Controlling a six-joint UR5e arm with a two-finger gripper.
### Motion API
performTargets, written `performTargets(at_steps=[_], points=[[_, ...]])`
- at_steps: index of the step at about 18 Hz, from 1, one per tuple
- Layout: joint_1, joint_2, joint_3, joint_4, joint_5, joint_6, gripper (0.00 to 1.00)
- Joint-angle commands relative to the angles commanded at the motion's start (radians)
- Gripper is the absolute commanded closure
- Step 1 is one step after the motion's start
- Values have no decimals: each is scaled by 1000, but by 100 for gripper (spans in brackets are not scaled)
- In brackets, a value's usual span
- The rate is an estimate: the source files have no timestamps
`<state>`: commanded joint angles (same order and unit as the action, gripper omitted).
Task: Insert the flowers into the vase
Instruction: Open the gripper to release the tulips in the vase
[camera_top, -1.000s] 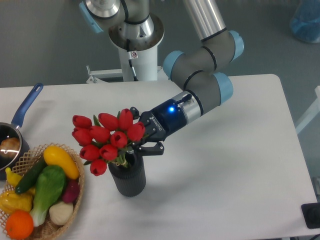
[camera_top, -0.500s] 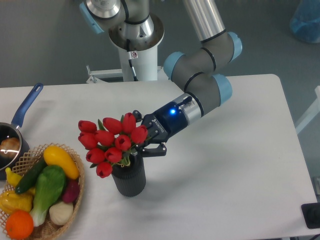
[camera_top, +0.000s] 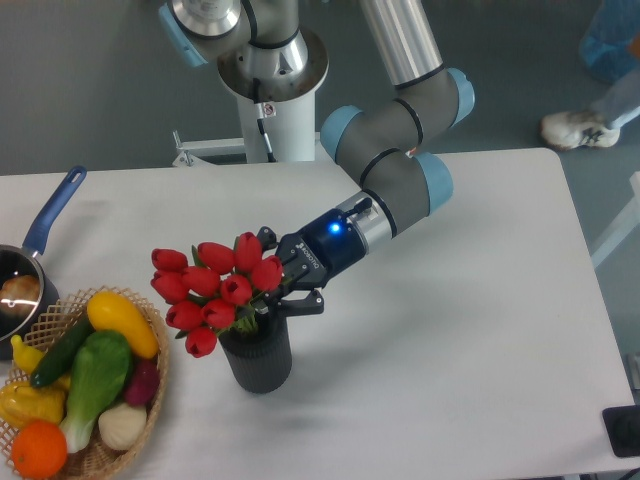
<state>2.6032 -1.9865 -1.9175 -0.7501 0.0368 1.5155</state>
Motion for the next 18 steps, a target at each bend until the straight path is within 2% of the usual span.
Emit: performTargets(at_steps=[5,6,7,18], points=[[8,-5,-8,0,8,15,32],[9,-5,-8,0,8,14,14],[12,-5,-8,0,8,14,1],[67,-5,-40,-2,9,14,0]])
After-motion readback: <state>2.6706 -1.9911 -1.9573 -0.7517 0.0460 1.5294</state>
